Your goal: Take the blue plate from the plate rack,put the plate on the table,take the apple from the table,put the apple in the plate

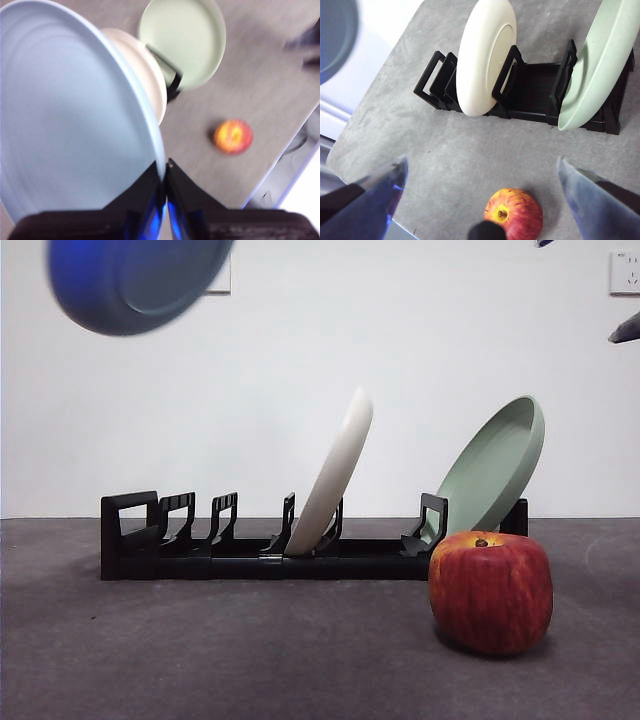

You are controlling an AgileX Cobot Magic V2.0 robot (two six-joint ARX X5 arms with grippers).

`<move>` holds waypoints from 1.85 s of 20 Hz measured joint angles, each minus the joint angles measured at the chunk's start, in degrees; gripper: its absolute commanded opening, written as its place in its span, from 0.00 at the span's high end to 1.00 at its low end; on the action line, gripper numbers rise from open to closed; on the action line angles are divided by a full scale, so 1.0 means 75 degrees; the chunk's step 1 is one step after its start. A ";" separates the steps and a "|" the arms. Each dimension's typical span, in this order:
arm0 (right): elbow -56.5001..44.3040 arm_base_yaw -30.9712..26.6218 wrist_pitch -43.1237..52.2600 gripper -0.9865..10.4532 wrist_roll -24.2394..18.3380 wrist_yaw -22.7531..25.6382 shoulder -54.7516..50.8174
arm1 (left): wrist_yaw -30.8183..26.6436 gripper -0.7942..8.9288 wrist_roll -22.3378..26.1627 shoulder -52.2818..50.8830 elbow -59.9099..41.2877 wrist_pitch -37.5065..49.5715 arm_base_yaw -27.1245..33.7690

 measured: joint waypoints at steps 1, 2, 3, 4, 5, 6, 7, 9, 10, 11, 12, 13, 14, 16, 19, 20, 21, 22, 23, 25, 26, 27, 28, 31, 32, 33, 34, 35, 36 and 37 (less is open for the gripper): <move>0.0003 0.0000 0.0003 0.47 0.0000 0.0000 0.0000 | -0.0038 0.93 0.0003 -0.0114 -0.0029 -0.0055 -0.0251; 0.0003 0.0000 0.0000 0.47 0.0000 0.0000 0.0000 | -0.0119 0.93 0.0000 -0.0259 -0.0137 -0.0047 -0.0586; 0.0003 0.0000 0.0000 0.47 0.0000 0.0000 0.0000 | -0.0274 0.93 -0.0006 -0.0388 -0.0312 -0.0038 -0.0851; 0.0003 0.0000 0.0000 0.47 0.0000 0.0000 0.0000 | -0.0600 0.93 -0.0070 -0.0542 -0.0647 -0.0020 -0.1172; 0.0003 0.0000 0.0000 0.47 0.0000 0.0000 0.0000 | -0.0912 0.93 -0.0163 -0.0659 -0.1014 0.0041 -0.1431; 0.0003 0.0000 0.0000 0.47 0.0000 0.0003 0.0000 | -0.1227 0.93 -0.0350 -0.0790 -0.1577 0.0283 -0.1734; 0.0003 0.0000 0.0000 0.47 0.0000 0.0003 0.0000 | -0.1457 0.93 -0.0522 -0.0898 -0.2101 0.0580 -0.1967; 0.0003 0.0000 0.0000 0.47 0.0000 0.0003 0.0000 | -0.1731 0.93 -0.0927 -0.1096 -0.3418 0.1367 -0.2489; 0.0003 0.0000 0.0003 0.47 0.0000 0.0003 0.0000 | -0.1909 0.93 -0.1110 -0.1131 -0.4013 0.1693 -0.2739; 0.0003 0.0000 0.0000 0.48 0.0000 0.0003 0.0000 | -0.2116 0.93 -0.1285 -0.1122 -0.4581 0.2040 -0.2990; 0.0003 0.0000 0.0000 0.48 0.0000 0.0003 0.0000 | -0.2305 0.93 -0.1393 -0.1078 -0.5129 0.2436 -0.3212; 0.0003 0.0000 0.0000 0.48 0.0000 0.0003 0.0000 | -0.2390 0.93 -0.1454 -0.1026 -0.5625 0.2894 -0.3407; 0.0000 0.0000 0.0003 0.48 0.0000 0.0003 0.0000 | -0.2422 0.93 -0.1478 -0.0956 -0.6062 0.3398 -0.3590; 0.0003 0.0000 0.0003 0.48 0.0000 0.0003 0.0000 | -0.2777 0.93 -0.1466 -0.0702 -0.6627 0.4141 -0.3893; 0.0003 0.0000 0.0003 0.48 0.0000 0.0003 0.0000 | -0.3340 0.93 -0.1236 0.0003 -0.6773 0.4272 -0.4010; 0.0003 0.0000 0.0003 0.48 0.0000 0.0003 0.0000 | -0.3369 0.93 -0.1099 0.0271 -0.6776 0.4357 -0.4007; 0.0003 0.0000 0.0003 0.48 0.0000 0.0003 0.0000 | -0.3366 0.93 -0.0950 0.0522 -0.6773 0.4491 -0.4010; 0.0003 0.0000 0.0003 0.48 0.0000 0.0003 0.0000 | -0.3357 0.93 -0.0813 0.0764 -0.6773 0.4642 -0.4016; 0.0003 0.0000 0.0003 0.48 0.0000 0.0003 0.0000 | -0.3357 0.93 -0.0702 0.0985 -0.6773 0.4739 -0.4025; 0.0003 0.0000 0.0003 0.48 0.0000 0.0006 0.0000 | -0.3337 0.93 -0.0554 0.1346 -0.6773 0.4829 -0.4030; 0.0000 0.0000 0.0003 0.48 0.0000 0.0003 0.0000 | -0.3258 0.93 -0.0504 0.1469 -0.6773 0.4858 -0.4030; 0.0003 0.0000 0.0003 0.48 0.0000 0.0003 0.0000 | -0.3107 0.91 -0.0478 0.1542 -0.6773 0.4890 -0.4030; 0.0003 0.0000 0.0000 0.48 0.0000 0.0003 0.0000 | -0.2876 0.84 -0.0463 0.1562 -0.6773 0.4931 -0.4022; 0.0003 0.0000 0.0000 0.48 0.0000 -0.0012 0.0000 | -0.2025 0.39 -0.0635 0.1562 -0.6773 0.5027 -0.4054; 0.0003 0.0000 0.0000 0.47 0.0000 -0.0012 0.0000 | -0.1993 0.40 -0.0766 0.1559 -0.6773 0.5042 -0.4077; 0.0003 0.0000 0.0003 0.47 0.0000 -0.0012 0.0000 | -0.1996 0.40 -0.0895 0.1559 -0.6773 0.5039 -0.4077; 0.0003 0.0006 0.0003 0.47 0.0000 -0.0012 0.0000 | -0.2002 0.40 -0.1043 0.1559 -0.6752 0.5004 -0.4074; 0.0003 0.0038 0.0003 0.47 0.0000 -0.0012 0.0000 | -0.2037 0.40 -0.1128 0.1542 -0.6717 0.4972 -0.4054; 0.0003 0.0122 0.0000 0.47 -0.0003 -0.0009 0.0000 | -0.2157 0.40 -0.1198 0.1472 -0.6636 0.4893 -0.4045; 0.0003 0.0256 0.0000 0.46 -0.0006 -0.0006 0.0000 | -0.2378 0.40 -0.1233 0.1326 -0.6490 0.4771 -0.4042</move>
